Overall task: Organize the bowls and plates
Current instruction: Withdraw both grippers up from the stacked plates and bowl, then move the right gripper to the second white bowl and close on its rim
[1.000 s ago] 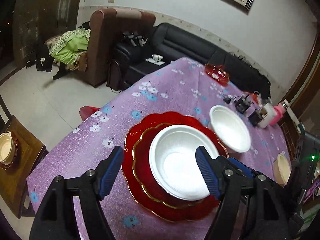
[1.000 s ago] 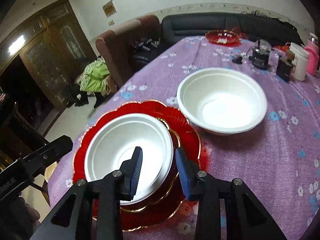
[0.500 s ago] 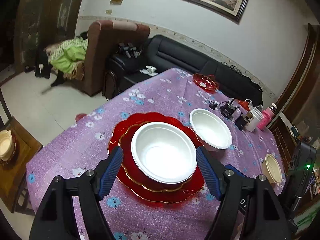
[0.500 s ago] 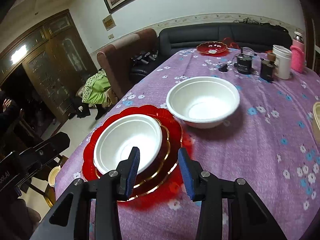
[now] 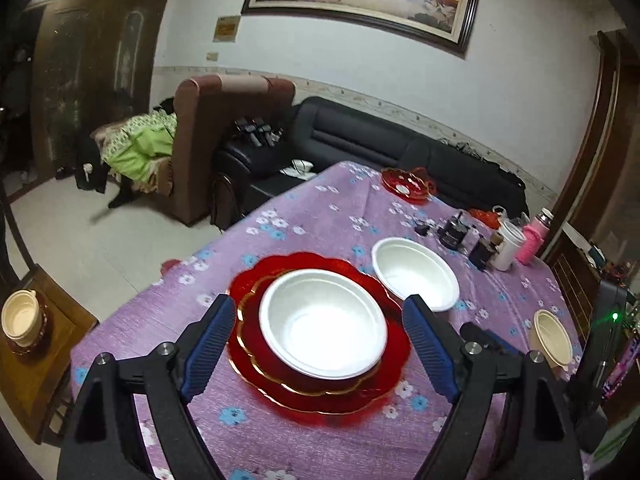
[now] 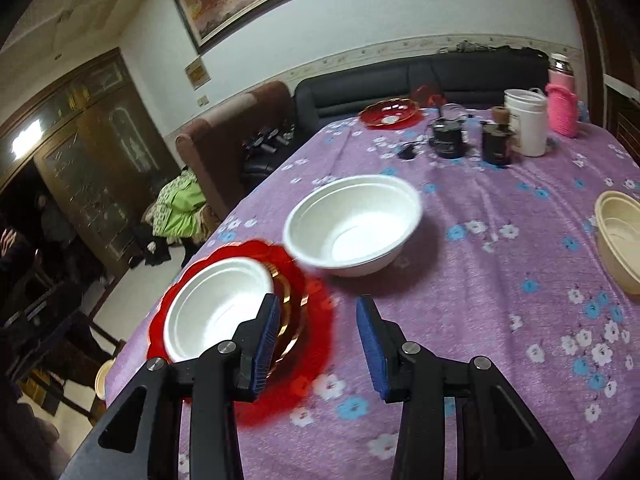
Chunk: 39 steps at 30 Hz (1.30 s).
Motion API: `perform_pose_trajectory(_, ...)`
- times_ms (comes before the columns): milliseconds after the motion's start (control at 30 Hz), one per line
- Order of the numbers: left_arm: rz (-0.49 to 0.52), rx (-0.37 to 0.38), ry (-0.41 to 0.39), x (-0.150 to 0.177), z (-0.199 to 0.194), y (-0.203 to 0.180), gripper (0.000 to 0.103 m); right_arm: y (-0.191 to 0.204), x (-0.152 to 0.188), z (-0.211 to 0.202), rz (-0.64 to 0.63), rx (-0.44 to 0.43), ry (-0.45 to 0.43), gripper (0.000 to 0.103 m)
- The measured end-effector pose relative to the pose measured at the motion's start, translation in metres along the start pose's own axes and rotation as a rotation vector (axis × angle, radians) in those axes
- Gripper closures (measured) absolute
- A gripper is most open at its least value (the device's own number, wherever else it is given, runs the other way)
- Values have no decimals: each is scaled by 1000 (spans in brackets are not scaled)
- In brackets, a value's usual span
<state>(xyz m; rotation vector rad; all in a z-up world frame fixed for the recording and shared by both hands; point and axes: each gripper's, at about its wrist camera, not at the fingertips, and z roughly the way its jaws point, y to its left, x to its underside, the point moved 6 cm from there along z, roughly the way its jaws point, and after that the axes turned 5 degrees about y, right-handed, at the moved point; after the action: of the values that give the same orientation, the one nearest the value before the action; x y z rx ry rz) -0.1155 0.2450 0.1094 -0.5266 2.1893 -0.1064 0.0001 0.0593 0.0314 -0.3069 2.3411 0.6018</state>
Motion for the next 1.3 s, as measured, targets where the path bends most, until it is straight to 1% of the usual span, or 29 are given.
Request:
perform_pose_trajectory(100,10,11,23,2,8,-5,18,-19,-8,-1,32,20,-10,59)
perform_pose_trajectory(333,-17,33,65,7,26,-2,18,-88,-23,-12,180,90,-33,59)
perform_pose_trajectory(400,-8,43,83,9,32,-5,18,-101,-27,-12,199,125,-32,59)
perform_pose_trajectory(433,-4,47,87,9,34,-7,18,-106,-29,-9,211,128,-24,59)
perform_pose_trajectory(500,2,50,87,9,35,-9,18,-109,-32,1,232,105,0,59)
perform_pose_trajectory(600,1,58,82,8,34,-9,18,-101,-42,30,262,27,53,59)
perform_pose_trajectory(633,2,56,81,8,34,-9,18,-99,-44,40,268,14,69,59)
perform_pose_trajectory(733,10,52,89,10,36,-10,18,-89,-51,72,291,-2,128,59)
perform_pose_trajectory(900,20,48,98,12,37,-9,18,-77,-53,104,322,-26,191,59)
perform_pose_trajectory(933,16,48,97,12,36,-8,18,-76,-52,109,335,-40,206,64)
perform_pose_trajectory(1000,5,53,99,13,37,-6,18,-76,-51,110,350,-51,218,82)
perform_pose_trajectory(1033,0,57,102,13,37,-5,18,-78,-50,109,349,-46,219,86)
perform_pose_trajectory(1133,-3,61,115,16,38,-4,18,-86,-46,96,344,-28,201,90)
perform_pose_trajectory(1300,-9,79,122,16,35,-7,18,-107,-29,65,360,-4,208,91)
